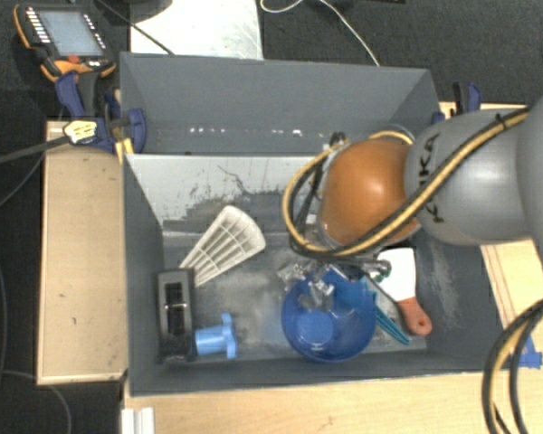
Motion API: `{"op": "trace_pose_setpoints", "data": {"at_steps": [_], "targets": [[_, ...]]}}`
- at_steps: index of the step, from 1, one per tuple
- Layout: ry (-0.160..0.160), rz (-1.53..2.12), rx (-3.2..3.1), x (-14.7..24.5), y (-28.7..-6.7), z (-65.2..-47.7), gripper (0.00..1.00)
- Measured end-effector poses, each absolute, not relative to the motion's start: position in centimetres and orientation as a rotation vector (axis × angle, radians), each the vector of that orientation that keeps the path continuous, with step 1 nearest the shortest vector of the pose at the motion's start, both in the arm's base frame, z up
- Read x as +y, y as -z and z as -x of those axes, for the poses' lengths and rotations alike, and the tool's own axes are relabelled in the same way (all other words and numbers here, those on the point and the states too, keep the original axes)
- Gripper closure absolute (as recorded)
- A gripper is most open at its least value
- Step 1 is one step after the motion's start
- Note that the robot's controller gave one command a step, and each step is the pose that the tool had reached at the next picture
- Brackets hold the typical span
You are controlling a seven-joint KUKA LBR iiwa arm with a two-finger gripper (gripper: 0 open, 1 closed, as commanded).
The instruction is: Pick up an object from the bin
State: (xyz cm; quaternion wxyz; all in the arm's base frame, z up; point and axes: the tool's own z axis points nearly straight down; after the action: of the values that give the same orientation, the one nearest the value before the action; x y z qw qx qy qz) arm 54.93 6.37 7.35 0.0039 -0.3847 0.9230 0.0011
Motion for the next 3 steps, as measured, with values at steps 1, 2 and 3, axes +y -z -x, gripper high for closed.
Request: {"op": "trace_pose_setpoints", "data": {"at_steps": [1, 2, 3], "targets": [[-0.006, 1.204, 2.895, 6.4, -8.0, -54.8, 1.0], [-0.007, 1.206, 2.896, 6.4, -10.1, -54.7, 1.0], [-0.005, 1.204, 2.893, 6.4, -12.1, -54.8, 1.0]]}}
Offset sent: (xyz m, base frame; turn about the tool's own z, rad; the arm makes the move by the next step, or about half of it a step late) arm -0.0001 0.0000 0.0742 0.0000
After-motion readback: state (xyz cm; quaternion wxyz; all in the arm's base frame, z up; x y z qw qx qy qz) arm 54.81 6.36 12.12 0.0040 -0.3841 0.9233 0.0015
